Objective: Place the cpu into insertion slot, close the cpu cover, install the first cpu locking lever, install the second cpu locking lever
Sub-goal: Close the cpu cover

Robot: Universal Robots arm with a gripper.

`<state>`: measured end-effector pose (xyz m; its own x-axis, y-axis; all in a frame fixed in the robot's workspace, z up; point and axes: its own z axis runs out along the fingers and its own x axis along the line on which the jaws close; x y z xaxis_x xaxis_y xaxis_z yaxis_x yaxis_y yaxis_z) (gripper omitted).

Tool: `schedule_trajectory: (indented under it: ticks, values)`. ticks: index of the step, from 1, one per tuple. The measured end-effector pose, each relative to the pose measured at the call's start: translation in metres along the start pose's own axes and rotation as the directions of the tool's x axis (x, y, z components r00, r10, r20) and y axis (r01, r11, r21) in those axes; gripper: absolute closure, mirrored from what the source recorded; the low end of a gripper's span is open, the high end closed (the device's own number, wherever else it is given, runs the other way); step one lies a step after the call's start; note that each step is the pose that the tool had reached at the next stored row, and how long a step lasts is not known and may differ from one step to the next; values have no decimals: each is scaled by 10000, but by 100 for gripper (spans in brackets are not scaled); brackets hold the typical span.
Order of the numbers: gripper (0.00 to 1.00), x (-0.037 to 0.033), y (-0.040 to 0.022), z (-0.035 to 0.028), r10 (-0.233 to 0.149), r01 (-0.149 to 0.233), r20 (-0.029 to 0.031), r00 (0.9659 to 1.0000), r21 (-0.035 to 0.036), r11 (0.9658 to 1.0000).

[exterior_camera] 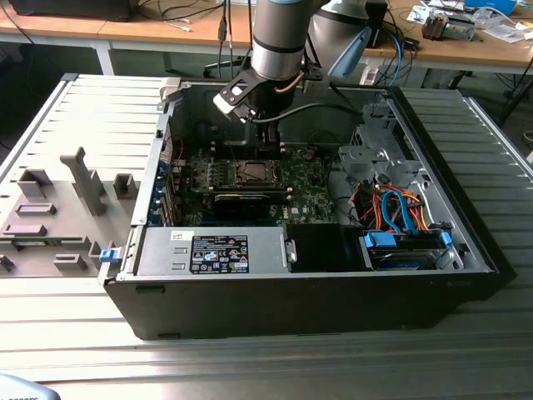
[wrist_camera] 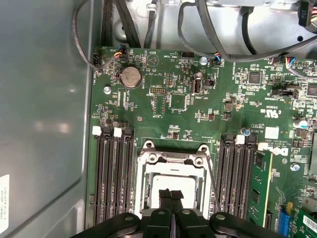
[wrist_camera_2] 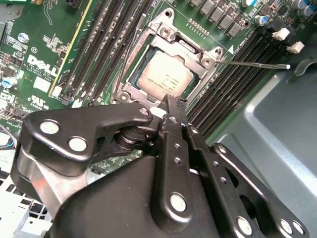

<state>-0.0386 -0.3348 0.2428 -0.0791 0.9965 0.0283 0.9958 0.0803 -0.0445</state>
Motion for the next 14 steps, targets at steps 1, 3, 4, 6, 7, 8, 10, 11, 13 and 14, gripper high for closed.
schedule_trajectory:
  ticks: [1, 3, 4, 6, 7, 8, 10, 11, 13, 14]
  values:
    - [89, 0, 0, -7, 0, 0, 0, 10000, 0, 10000]
    - [89, 1, -2, -37, 0, 0, 0, 10000, 0, 10000]
    - [89, 2, -2, -48, 0, 0, -1, 10000, 0, 10000]
    - [89, 2, -3, -64, 0, 0, -1, 10000, -1, 10000]
    - [89, 2, -3, -64, 0, 0, -3, 10000, -2, 10000]
    - [89, 2, -3, -66, 0, 0, 0, 10000, -1, 10000]
    - [89, 2, -3, -66, 0, 0, -1, 10000, 0, 10000]
    - [89, 2, -3, -66, 0, 0, 0, 10000, -1, 10000]
    - [89, 2, -3, -67, 0, 0, -1, 10000, -1, 10000]
    - [89, 2, -3, -67, 0, 0, 0, 10000, -1, 10000]
